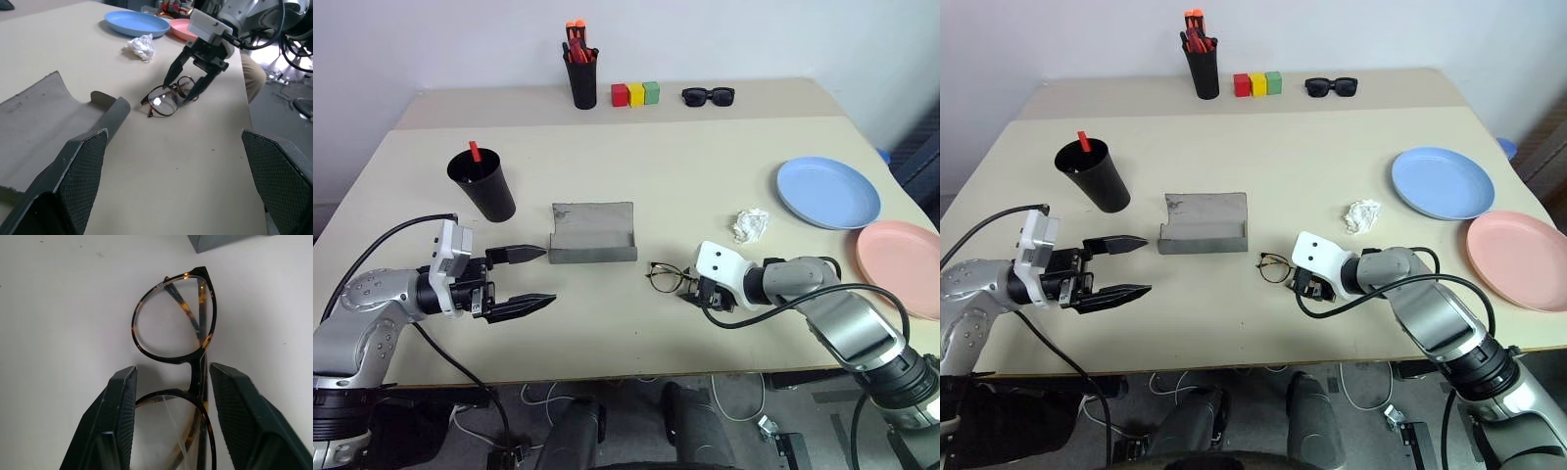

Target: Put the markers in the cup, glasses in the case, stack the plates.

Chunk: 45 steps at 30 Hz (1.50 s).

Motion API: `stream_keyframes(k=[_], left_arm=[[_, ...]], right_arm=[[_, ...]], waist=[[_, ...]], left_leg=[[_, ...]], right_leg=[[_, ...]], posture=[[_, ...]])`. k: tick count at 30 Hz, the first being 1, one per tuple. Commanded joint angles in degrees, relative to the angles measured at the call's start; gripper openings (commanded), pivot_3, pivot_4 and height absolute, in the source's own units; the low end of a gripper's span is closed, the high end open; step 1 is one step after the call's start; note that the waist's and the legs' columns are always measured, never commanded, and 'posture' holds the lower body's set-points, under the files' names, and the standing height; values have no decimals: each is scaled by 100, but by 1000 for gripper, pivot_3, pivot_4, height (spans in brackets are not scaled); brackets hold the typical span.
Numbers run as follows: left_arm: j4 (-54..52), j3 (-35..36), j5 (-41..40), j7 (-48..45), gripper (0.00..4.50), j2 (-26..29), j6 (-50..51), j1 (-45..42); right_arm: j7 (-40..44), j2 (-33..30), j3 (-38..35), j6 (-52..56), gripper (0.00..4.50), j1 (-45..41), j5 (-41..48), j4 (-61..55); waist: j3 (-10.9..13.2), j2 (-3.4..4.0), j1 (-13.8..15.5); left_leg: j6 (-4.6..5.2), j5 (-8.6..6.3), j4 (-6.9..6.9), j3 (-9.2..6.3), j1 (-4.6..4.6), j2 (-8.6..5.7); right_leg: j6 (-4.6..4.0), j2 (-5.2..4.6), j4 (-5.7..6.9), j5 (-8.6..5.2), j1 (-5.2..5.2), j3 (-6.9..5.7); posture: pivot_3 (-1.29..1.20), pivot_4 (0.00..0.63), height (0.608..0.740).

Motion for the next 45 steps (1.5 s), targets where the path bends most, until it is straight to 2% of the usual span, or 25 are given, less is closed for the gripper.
stream_keyframes(k=[1, 2, 4, 5, 14, 21, 25, 30, 34, 40, 45], left_arm=[[-133, 112, -85, -22, 4500, -17, -46, -24], [-121, 101, -81, -23, 4500, -19, -47, -55], [-115, 91, -79, -22, 4500, -21, -47, -86], [-109, 78, -69, -19, 4500, -30, -56, -105], [-79, 49, -46, 18, 4500, -93, -9, -182], [-91, 159, -74, 130, 4500, -73, 24, -128], [-101, 195, -71, 174, 4500, -66, 26, -100], [-192, 270, -121, 259, 4500, -62, 48, -7], [-329, 295, -147, 361, 4500, -88, 102, 79], [-514, 341, -163, 486, 4500, -120, 142, 233], [-588, 383, -182, 563, 4500, -125, 155, 343]], right_arm=[[108, -99, -59, -84, 1665, -128, -104, -63], [142, -123, -53, -112, 1379, -130, -121, -43], [189, -149, -54, -165, 336, -130, -167, -14], [200, -160, -55, -198, 30, -137, -203, 24], [353, -173, -278, -249, 30, -270, -99, -49], [10, 776, -807, -98, 30, -1585, 356, 342], [-211, 1484, -568, -520, 30, -2203, 200, 1018], [-408, 2600, -135, -1184, 30, -2672, 38, 1921], [-368, 3209, 6, -1692, 30, -2895, -38, 2817], [-425, 3599, 274, -2632, 30, -2958, -512, 4020], [-349, 3617, 419, -2983, 30, -2840, -803, 4298]], waist=[[0, 0, 5], [0, 0, 7], [-3, -5, 2], [-6, -10, 0], [-9, -14, 11], [-3, -4, -26], [-3, -5, -25], [-2, -3, -39], [-1, -1, -39], [0, 0, -48], [1, 1, -70]], left_leg=[[0, 0, 0, 0, 0, 0], [0, 0, 0, 0, 0, 0], [0, 0, 0, 0, 1, 0], [0, 0, 0, 0, 4, 1], [0, 0, 0, 2, 23, 3], [0, 0, -8, 3, 9, 6], [-1, 0, -12, 2, 3, 6], [-2, 0, -12, 1, 0, 5], [-6, 2, -15, -1, 0, 5], [-9, 3, -17, -4, 1, 3], [-12, 5, -21, -4, 1, 3]], right_leg=[[0, 0, 0, 0, 0, 0], [0, 0, 0, 0, 0, 0], [0, 0, -1, 0, 1, 0], [-1, 0, -2, 0, 4, 0], [-17, 1, -10, -9, 29, -1], [-4, 3, -7, 0, 4, -1], [-5, 3, -8, 1, -3, -1], [-5, 3, -7, 1, -7, -1], [-7, 4, -4, 3, -11, -1], [-7, 5, -1, 3, -12, -1], [-8, 5, 2, 3, -17, -1]], posture=[[0, 150, 740], [0, 150, 740], [0, 150, 740], [0, 150, 740], [0, 150, 740], [0, 150, 740], [0, 150, 740], [0, 150, 740], [0, 150, 740], [0, 150, 740], [0, 150, 740]])
